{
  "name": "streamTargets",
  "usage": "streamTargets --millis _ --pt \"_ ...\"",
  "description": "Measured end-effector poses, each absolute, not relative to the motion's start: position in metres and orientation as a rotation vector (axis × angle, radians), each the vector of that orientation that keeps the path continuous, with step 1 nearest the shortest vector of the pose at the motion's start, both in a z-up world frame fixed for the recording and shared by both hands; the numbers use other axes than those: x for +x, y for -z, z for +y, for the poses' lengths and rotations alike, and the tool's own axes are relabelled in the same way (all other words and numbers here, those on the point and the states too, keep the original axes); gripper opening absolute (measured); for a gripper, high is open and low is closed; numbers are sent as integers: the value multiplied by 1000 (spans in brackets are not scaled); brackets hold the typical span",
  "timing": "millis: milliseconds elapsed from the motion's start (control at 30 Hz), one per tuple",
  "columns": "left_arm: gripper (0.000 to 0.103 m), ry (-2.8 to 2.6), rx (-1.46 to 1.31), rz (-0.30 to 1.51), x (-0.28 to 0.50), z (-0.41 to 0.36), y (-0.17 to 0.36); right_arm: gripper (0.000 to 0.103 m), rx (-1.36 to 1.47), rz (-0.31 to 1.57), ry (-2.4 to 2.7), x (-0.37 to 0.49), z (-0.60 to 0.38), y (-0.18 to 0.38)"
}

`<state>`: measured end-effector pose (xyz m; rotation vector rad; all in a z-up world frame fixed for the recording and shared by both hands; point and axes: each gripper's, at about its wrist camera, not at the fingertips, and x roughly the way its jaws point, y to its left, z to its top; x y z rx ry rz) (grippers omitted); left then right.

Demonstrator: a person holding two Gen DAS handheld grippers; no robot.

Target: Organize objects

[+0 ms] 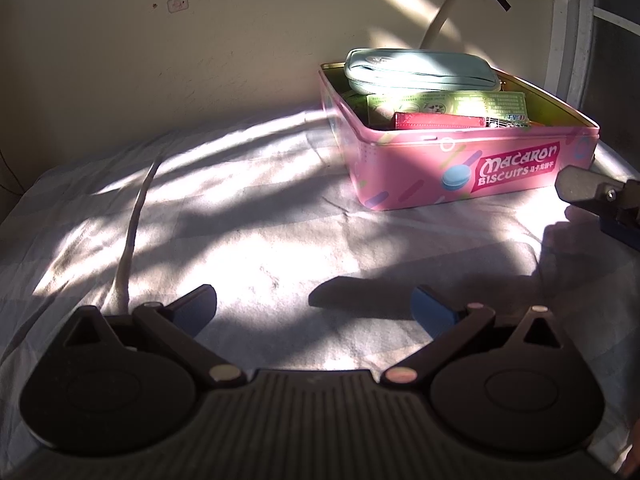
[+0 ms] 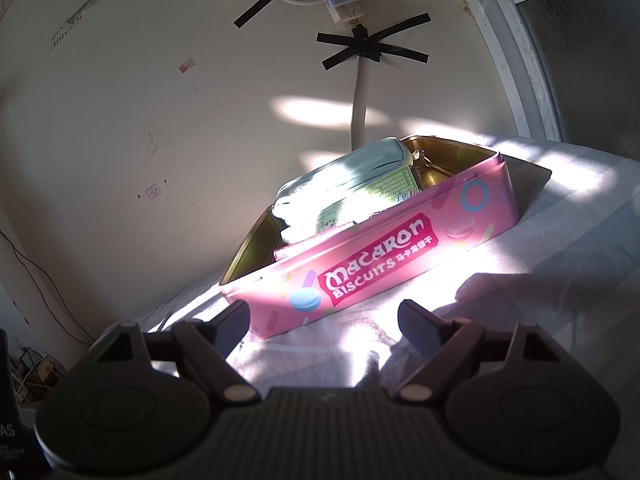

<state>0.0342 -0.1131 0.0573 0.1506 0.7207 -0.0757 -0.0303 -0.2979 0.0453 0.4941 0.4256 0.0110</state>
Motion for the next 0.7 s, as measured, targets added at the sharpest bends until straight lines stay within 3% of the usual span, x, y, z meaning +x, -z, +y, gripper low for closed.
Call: streamTargets --millis 700 --pt "103 75 148 724 36 -112 -55 84 497 433 -1 -28 -294 -45"
